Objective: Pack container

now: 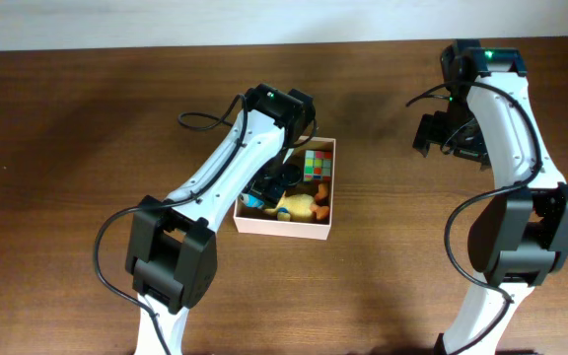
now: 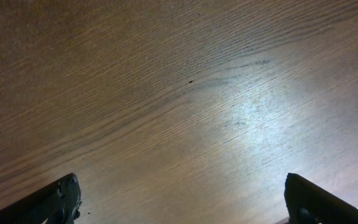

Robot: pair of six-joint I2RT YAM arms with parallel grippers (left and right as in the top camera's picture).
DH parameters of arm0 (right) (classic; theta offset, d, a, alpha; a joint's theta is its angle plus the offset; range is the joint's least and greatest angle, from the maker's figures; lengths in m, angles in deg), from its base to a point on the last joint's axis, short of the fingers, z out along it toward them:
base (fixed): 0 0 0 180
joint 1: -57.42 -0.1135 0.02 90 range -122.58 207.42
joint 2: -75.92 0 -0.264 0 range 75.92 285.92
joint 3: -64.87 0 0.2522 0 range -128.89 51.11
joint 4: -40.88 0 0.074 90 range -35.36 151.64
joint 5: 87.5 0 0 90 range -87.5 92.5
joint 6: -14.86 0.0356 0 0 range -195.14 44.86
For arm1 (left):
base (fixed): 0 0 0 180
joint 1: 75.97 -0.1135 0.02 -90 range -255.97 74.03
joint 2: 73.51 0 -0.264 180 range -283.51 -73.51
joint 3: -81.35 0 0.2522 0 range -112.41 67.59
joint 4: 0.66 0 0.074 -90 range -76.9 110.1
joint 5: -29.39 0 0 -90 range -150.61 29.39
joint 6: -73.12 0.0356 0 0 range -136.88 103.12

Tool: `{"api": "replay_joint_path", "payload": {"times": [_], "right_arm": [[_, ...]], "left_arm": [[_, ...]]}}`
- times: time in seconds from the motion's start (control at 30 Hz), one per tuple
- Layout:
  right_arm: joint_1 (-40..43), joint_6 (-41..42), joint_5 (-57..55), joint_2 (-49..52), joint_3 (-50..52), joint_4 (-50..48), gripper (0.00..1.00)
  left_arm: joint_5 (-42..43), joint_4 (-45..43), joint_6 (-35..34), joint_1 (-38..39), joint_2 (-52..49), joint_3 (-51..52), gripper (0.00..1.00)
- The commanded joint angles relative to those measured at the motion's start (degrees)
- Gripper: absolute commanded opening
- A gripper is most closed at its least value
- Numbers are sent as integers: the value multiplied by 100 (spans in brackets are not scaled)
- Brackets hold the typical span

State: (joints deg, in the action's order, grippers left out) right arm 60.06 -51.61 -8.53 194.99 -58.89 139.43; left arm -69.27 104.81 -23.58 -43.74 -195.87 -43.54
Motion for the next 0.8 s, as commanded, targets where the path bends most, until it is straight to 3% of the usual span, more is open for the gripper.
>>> {"api": "replay_joint_path", "payload": {"times": [0.0, 0.23, 0.27, 0.37, 0.77], "right_arm": [[2, -13, 7, -20, 11, -2, 99], [2, -13, 7, -20, 11, -4, 99], [2, -13, 7, -20, 11, -2, 99], [2, -13, 7, -20, 11, -2, 99], [2, -13, 7, -20, 11, -2, 99]], "left_arm": [[-83, 37, -11, -26, 83, -116, 61], [-83, 31, -11, -26, 83, -116, 66], [-83, 31, -11, -26, 83, -116, 71], [-83, 28, -11, -26, 83, -116, 74], [-114, -109, -11, -26, 83, -120, 73]]}}
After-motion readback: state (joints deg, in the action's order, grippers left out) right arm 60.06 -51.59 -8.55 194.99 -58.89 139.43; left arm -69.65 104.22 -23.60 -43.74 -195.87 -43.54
